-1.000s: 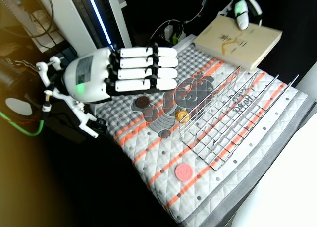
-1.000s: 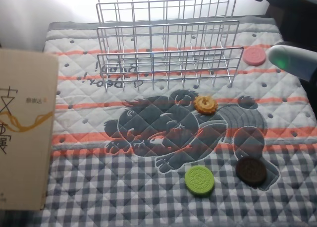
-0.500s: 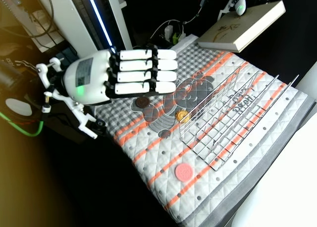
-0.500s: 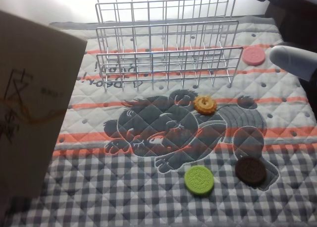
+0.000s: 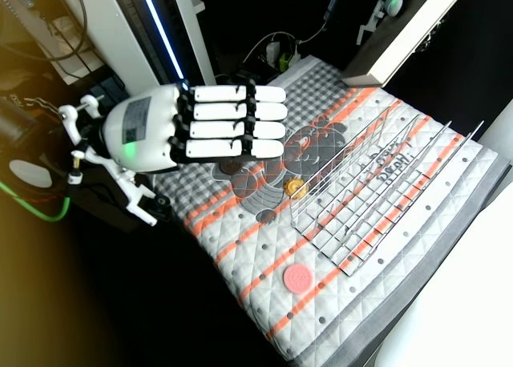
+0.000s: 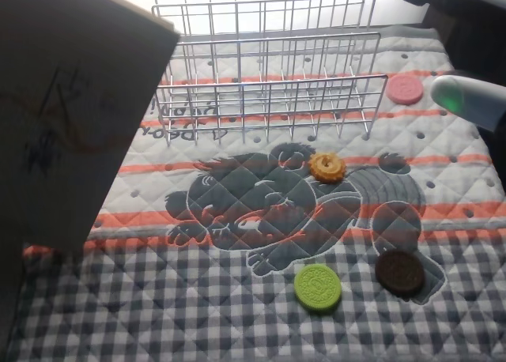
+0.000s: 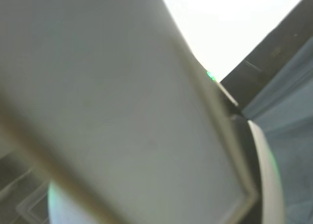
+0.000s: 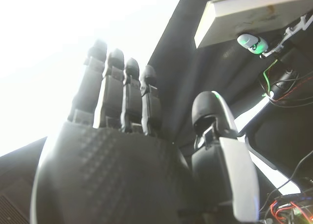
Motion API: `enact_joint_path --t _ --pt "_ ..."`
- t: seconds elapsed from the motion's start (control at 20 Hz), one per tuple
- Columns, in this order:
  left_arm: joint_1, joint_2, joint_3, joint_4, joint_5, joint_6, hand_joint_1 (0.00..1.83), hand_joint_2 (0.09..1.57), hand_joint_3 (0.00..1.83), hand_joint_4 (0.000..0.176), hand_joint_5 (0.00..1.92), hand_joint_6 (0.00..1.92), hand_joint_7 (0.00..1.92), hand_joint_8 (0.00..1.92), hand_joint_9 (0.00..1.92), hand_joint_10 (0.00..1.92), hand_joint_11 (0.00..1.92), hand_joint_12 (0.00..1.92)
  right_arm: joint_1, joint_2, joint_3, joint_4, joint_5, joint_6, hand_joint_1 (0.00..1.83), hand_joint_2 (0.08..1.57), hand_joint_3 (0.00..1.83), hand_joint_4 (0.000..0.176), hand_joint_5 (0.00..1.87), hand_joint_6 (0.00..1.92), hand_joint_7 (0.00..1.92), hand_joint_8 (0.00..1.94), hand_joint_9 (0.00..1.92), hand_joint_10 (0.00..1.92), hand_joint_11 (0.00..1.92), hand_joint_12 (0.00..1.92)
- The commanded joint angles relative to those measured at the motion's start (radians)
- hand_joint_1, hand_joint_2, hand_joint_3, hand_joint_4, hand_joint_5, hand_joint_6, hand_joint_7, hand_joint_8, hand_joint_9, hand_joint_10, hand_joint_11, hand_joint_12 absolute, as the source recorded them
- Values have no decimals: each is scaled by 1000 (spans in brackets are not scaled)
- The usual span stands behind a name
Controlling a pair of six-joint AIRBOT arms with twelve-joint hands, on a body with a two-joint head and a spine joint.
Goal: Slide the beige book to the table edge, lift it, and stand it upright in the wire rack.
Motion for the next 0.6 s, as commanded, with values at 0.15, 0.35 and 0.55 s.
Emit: enact_joint_path --t 0.15,0.35,0.55 --pt "-80 -35 29 9 -151 -15 1391 1108 1 0 824 1093 970 931 1074 1064 1007 1153 2 -3 1 31 115 -2 337 1337 0 0 256 0 270 2 295 5 331 15" --pt "-159 -52 53 64 -118 -3 1384 1111 0 0 856 1053 962 928 1049 1124 1067 1099 -2 -1 1 34 118 -2 339 1319 0 0 266 3 286 6 315 9 342 16" --pt "-229 -55 76 104 -102 -2 1388 1092 1 0 917 969 991 925 1058 1079 1010 1129 -6 -1 1 37 122 -2 324 1297 0 0 280 7 306 10 334 11 365 19"
